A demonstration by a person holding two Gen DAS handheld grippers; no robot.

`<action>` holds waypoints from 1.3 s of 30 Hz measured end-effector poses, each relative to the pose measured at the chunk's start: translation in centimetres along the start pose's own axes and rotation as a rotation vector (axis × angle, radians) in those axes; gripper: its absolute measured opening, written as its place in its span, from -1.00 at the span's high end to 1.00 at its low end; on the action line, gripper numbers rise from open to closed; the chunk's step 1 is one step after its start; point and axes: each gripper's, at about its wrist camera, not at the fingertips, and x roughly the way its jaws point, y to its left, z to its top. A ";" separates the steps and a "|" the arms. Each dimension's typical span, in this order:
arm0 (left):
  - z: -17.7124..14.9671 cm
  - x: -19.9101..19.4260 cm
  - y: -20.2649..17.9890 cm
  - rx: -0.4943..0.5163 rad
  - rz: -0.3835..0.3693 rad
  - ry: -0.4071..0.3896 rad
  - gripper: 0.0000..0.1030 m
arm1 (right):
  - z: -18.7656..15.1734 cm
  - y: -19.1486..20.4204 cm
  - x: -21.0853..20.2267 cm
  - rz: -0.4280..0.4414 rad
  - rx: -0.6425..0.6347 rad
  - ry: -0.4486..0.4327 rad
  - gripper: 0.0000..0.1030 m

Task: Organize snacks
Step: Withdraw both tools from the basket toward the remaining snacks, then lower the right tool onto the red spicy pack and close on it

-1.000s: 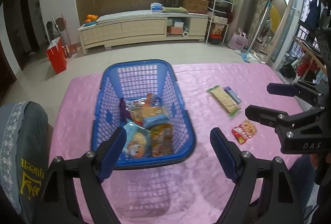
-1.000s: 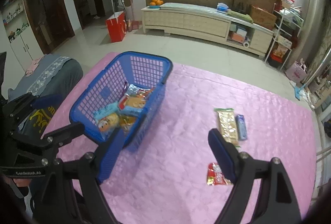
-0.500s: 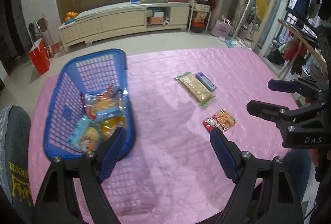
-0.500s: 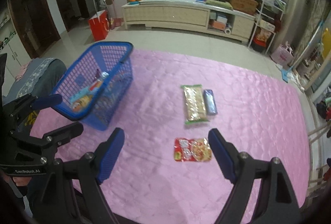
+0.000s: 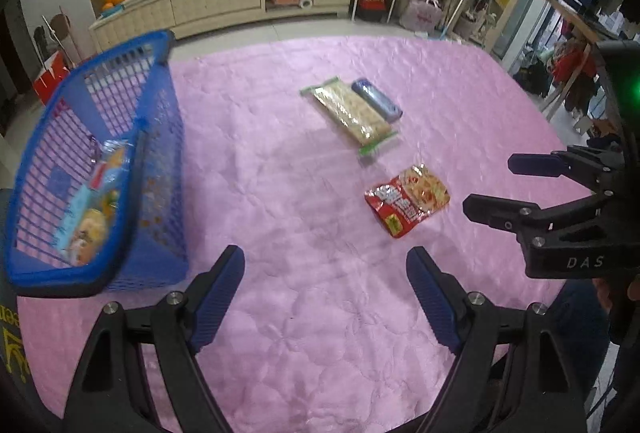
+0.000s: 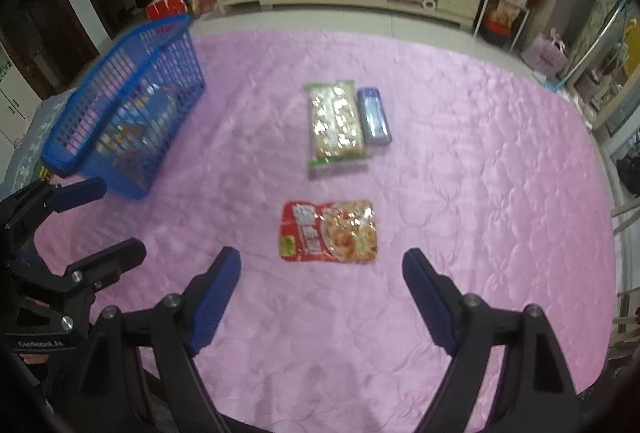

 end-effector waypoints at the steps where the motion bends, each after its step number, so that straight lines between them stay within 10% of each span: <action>1: -0.1 0.5 -0.1 0.002 0.000 0.010 -0.58 | -0.2 -0.2 0.5 0.003 -0.001 0.012 -0.67; 20: 0.0 7.6 1.4 0.000 0.020 0.154 -0.58 | 1.5 -1.6 10.5 0.065 -0.015 0.181 -0.67; 39: -1.0 8.7 3.9 -0.062 0.006 0.179 -0.58 | 1.3 2.5 11.4 -0.005 -0.192 0.187 -0.70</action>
